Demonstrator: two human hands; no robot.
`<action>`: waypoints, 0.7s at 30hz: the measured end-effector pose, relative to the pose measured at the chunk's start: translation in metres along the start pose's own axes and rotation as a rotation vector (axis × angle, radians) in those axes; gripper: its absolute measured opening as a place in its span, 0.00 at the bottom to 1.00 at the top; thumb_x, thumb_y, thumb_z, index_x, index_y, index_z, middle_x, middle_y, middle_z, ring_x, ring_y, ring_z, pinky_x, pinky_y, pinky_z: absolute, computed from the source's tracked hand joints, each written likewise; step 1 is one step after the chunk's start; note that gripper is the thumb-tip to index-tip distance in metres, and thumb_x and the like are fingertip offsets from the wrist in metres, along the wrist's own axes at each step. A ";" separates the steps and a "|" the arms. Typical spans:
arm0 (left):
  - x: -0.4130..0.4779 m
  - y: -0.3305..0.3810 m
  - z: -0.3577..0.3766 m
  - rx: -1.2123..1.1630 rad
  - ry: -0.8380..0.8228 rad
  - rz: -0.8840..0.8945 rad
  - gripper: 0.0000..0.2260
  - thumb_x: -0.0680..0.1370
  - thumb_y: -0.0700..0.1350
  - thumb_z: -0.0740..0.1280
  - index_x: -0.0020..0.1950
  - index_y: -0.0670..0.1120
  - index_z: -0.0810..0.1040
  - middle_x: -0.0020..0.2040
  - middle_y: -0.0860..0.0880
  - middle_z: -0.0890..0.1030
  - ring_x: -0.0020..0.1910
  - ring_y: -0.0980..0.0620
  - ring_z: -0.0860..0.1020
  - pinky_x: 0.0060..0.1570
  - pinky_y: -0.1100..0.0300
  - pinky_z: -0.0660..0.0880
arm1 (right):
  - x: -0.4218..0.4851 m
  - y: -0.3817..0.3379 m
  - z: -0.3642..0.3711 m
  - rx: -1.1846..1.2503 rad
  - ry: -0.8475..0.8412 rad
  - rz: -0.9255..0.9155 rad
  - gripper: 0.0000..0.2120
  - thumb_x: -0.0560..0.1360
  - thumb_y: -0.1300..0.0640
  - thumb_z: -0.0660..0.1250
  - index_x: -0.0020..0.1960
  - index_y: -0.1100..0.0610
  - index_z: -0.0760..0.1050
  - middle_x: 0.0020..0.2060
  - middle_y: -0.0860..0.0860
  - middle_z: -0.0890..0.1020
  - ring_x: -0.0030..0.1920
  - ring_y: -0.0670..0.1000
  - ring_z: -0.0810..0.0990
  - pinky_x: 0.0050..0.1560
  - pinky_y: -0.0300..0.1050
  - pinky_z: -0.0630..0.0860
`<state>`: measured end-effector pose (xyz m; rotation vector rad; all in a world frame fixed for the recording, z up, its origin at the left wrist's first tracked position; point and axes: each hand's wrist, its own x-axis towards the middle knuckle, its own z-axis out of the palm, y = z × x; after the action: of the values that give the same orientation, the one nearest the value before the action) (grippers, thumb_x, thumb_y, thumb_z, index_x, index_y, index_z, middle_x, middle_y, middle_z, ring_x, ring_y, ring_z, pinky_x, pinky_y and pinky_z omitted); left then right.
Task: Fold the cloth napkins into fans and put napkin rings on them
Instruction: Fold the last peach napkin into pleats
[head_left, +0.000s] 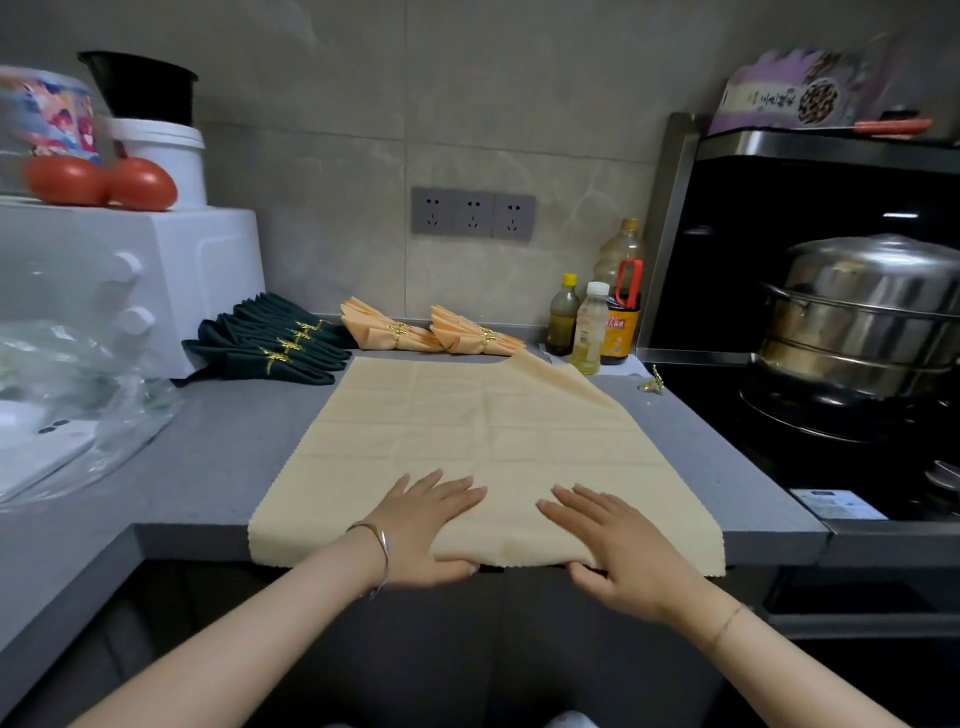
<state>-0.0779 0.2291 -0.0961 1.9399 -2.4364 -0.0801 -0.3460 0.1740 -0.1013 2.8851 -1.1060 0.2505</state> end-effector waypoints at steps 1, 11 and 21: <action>-0.002 0.000 -0.004 -0.026 0.006 0.000 0.35 0.76 0.64 0.61 0.77 0.60 0.47 0.78 0.59 0.49 0.77 0.51 0.45 0.75 0.50 0.44 | -0.001 -0.001 -0.004 0.044 0.025 0.004 0.32 0.71 0.41 0.46 0.75 0.40 0.54 0.75 0.42 0.57 0.76 0.45 0.53 0.71 0.35 0.48; -0.014 -0.044 -0.065 -0.128 0.007 -0.116 0.14 0.80 0.42 0.58 0.34 0.52 0.69 0.39 0.49 0.75 0.43 0.47 0.72 0.42 0.57 0.66 | 0.016 0.038 -0.057 0.236 -0.148 0.198 0.15 0.81 0.53 0.56 0.41 0.60 0.72 0.36 0.52 0.77 0.35 0.47 0.69 0.38 0.40 0.64; -0.012 -0.074 -0.147 -0.773 -0.572 -0.199 0.09 0.79 0.49 0.65 0.42 0.46 0.77 0.39 0.51 0.82 0.38 0.55 0.80 0.42 0.64 0.75 | 0.030 0.068 -0.158 0.695 -0.592 0.290 0.20 0.71 0.42 0.71 0.43 0.61 0.79 0.38 0.55 0.82 0.34 0.50 0.80 0.35 0.39 0.76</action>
<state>0.0041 0.2209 0.0464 1.8920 -1.9297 -1.4994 -0.3904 0.1185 0.0578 3.5062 -1.8499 -0.3108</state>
